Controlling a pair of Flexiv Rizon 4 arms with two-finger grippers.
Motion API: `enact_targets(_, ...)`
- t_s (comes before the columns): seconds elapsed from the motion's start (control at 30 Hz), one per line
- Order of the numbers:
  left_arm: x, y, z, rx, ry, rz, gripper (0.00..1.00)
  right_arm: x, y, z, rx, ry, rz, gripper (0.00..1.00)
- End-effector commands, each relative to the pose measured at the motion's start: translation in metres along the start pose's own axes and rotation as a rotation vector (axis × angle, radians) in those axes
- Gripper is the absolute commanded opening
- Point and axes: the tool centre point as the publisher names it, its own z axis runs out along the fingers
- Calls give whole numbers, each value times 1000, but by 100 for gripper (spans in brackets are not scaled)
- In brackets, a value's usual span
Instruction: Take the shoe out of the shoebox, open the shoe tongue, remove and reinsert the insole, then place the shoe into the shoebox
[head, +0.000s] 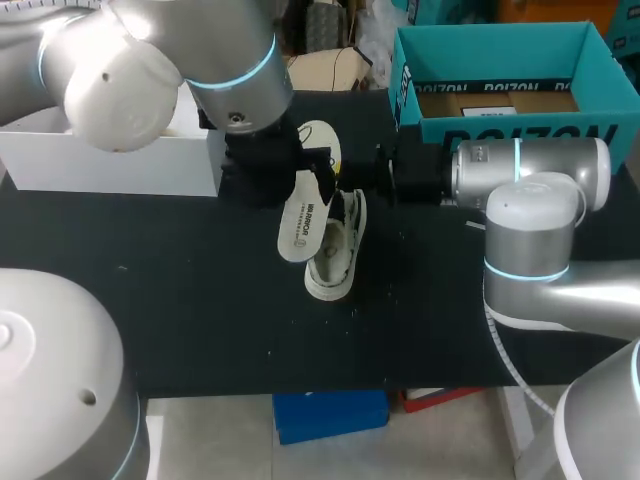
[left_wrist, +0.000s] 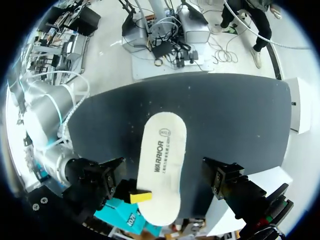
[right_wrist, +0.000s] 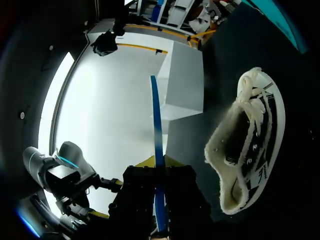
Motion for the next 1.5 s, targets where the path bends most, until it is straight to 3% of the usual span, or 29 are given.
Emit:
enact_targets(0.03,7,-19,2,-40,-17,0,100,0,0,1,-3,0,0,0)
enact_targets(0.17,12,-27,4,-48,-50,-17,100,0,0,1,-3,0,0,0)
enact_targets(0.3,17,-28,1,-81,-279,-17,100,0,0,1,-3,0,0,0)
enact_targets(0.4,23,-28,-4,-156,-526,-46,100,0,0,1,-3,0,0,0)
enact_targets(0.47,25,-29,-6,-157,-762,-38,100,0,0,1,-3,0,0,0)
enact_targets(0.57,30,-30,-7,-189,-998,-27,100,0,0,1,-3,0,0,0)
enact_targets(0.67,38,-32,-10,-214,-1310,-9,100,0,0,1,-3,0,0,0)
enact_targets(0.7,41,-33,-11,-189,-1334,-2,100,0,0,1,-3,0,0,0)
enact_targets(1.0,41,-33,-11,-211,-1526,4,100,0,0,1,-3,0,0,0)
enact_targets(1.37,41,-33,-11,-212,-1533,4,100,0,0,1,-3,0,0,0)
enact_targets(1.5,45,-33,-4,-155,-1869,-92,100,0,0,1,-3,0,0,0)
